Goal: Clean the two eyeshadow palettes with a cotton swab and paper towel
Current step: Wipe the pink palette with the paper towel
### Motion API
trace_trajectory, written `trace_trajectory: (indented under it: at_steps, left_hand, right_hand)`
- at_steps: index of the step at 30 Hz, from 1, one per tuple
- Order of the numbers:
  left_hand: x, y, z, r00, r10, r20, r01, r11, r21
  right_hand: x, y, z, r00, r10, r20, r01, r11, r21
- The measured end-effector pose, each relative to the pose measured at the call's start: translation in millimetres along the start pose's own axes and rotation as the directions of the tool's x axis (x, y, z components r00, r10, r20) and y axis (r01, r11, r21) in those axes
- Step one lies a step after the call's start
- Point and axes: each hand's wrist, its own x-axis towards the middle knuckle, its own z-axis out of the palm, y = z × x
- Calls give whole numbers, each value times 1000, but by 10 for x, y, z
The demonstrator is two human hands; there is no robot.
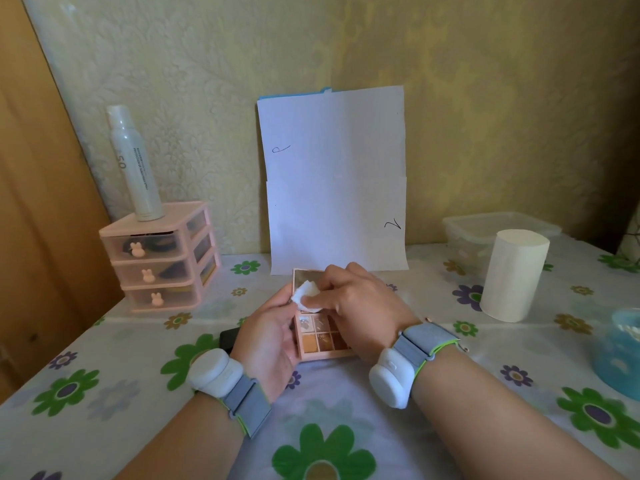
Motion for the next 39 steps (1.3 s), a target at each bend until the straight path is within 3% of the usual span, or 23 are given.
trace_trajectory:
  at_steps: [4,8,13,19,25,32,39]
  left_hand:
    - [-10,-2,9,1000,1,-3,-1,999,36]
    - [2,-13,2,999,-26,26,25,998,51]
    - [7,19,-27,999,35,-6,-35,999,41]
    - [16,7,-12,998,33,-43,-30,997,70]
    - [13,13,-1,995,58,-87,-53,997,59]
    - [20,-2,-33,992,78,-97,-67,991,115]
    - [0,11,-13,991,94,-90,-85,991,98]
  right_hand:
    - [-33,30,17,986,110,-127,-119,991,-58]
    - [31,-105,87,971,129,-201,-136,990,-22]
    - [-3,-27,73,996,-21,-84,20,1000,-5]
    - [-44,96,6,973,189,-135,-203,974,-105]
    - [-12,-7,-52,1000,21,22,-19,996,-82]
    - [-63,103,-118,993,117,4,-115,985,-128]
    - [43,-91,-68,999,33,-18,-34,994,-101]
